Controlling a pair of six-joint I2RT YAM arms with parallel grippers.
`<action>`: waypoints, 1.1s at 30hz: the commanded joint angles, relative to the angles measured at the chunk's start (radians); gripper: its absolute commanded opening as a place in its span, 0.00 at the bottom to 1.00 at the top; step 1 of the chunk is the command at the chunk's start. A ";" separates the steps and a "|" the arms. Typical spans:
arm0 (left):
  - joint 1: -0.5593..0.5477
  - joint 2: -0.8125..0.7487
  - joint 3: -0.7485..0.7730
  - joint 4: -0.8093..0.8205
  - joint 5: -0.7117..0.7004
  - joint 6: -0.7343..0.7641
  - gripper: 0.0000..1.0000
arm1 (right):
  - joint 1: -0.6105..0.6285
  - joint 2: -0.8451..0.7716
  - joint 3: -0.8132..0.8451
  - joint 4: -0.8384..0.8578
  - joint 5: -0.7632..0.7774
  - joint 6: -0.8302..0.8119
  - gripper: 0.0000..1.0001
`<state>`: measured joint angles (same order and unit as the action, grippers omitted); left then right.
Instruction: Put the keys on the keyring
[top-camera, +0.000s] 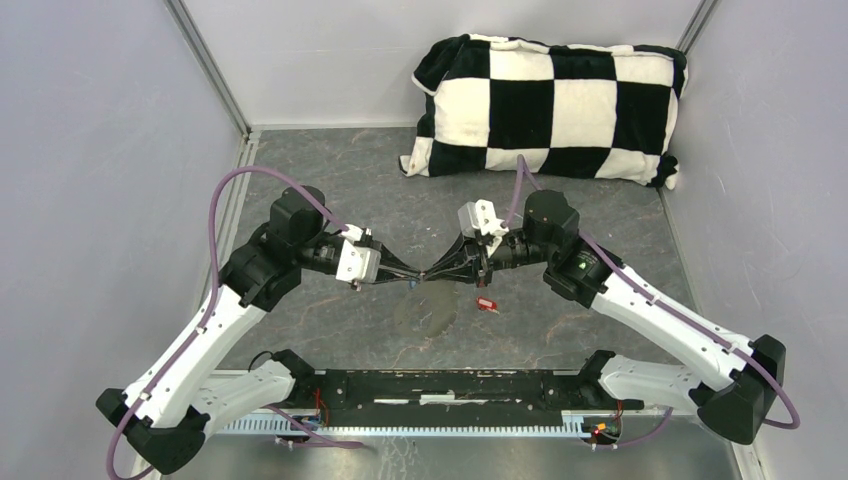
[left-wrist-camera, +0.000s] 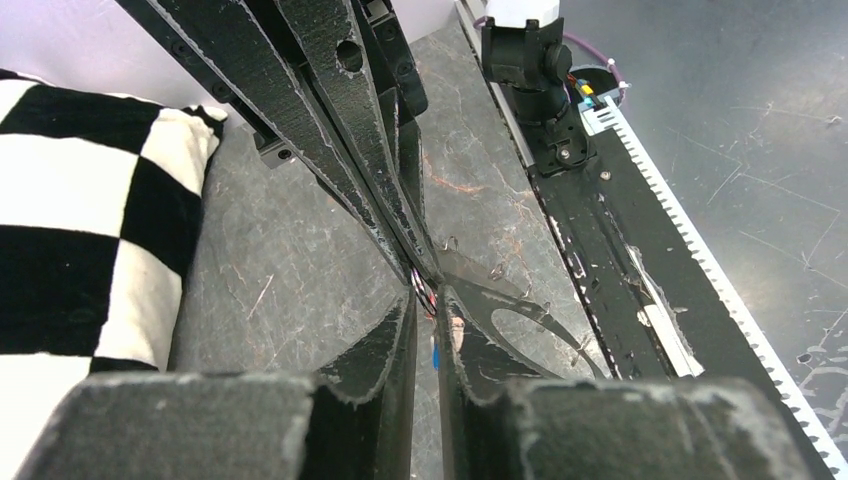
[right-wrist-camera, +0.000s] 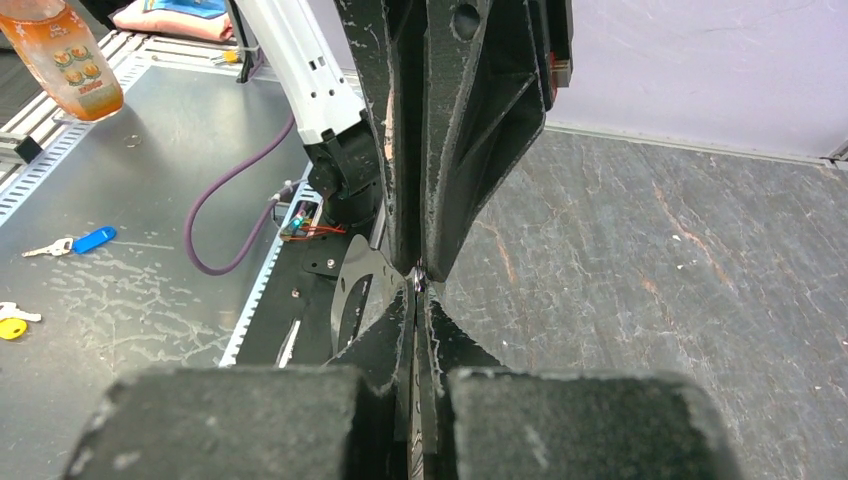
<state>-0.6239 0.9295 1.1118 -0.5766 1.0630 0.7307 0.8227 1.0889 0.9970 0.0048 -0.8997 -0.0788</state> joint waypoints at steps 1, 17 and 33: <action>0.000 0.004 0.004 -0.014 -0.014 0.013 0.21 | 0.002 0.003 0.069 0.055 -0.031 0.006 0.00; 0.000 0.037 -0.003 -0.016 -0.080 0.018 0.07 | 0.006 0.006 0.070 0.039 -0.056 0.002 0.01; -0.002 0.040 0.031 -0.091 -0.197 0.106 0.02 | 0.006 0.040 0.252 -0.383 0.129 -0.209 0.73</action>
<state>-0.6258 0.9623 1.1110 -0.6594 0.9413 0.7956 0.8246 1.1107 1.1236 -0.2089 -0.8661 -0.1860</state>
